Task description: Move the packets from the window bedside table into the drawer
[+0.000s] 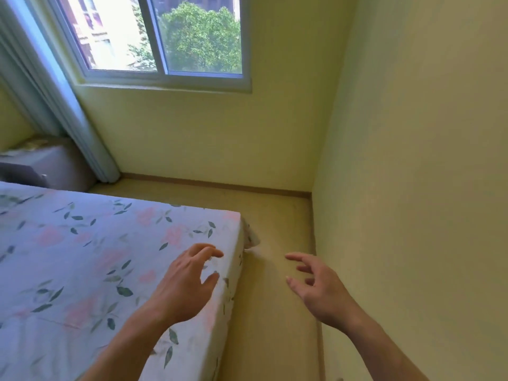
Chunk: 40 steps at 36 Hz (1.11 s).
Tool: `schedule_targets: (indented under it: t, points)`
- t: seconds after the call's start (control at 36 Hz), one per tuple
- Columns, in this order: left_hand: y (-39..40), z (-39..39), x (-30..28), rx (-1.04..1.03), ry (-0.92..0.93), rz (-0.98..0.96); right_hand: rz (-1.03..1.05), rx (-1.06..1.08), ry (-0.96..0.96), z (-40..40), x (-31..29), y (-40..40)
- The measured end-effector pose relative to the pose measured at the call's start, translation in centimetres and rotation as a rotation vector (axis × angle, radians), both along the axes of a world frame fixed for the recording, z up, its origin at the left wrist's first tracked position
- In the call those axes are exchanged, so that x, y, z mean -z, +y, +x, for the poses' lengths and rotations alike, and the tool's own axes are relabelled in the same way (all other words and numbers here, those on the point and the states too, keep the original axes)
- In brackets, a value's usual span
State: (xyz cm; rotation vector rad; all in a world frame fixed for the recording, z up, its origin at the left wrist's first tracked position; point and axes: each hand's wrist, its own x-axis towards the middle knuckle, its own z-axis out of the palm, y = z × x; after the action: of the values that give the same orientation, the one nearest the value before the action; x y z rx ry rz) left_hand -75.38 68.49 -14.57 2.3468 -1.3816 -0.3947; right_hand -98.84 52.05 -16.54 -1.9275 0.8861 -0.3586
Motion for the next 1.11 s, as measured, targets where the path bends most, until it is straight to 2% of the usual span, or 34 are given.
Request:
schedule_targets:
  t: [0.14, 0.33, 0.44, 0.58, 0.92, 1.11]
  points:
    - [-3.6, 4.4, -1.3, -0.197, 0.011, -0.036, -0.077, -0.182, -0.005, 8.5, -1.8, -9.5]
    - [-7.3, 10.6, -1.1, -0.454, 0.036, -0.043, -0.121, -0.398, -0.002, 19.4, -2.3, -18.8]
    - [-11.7, 15.4, 0.3, -0.522, 0.038, -0.064, -0.113, -0.474, -0.004, 24.5, -2.2, -24.8]
    - [-21.0, 22.0, 1.1, -0.527, 0.031, -0.072, -0.135, -0.457, 0.037, 29.3, -2.4, -33.4]
    - [-50.7, 33.5, -2.5, -0.236, 0.037, -0.151, -0.134, -0.317, 0.061, 37.6, -2.9, -56.4]
    - [-63.1, 39.8, -1.0, -0.297, 0.032, -0.18, -0.108, -0.419, 0.055, 46.2, -1.5, -68.9]
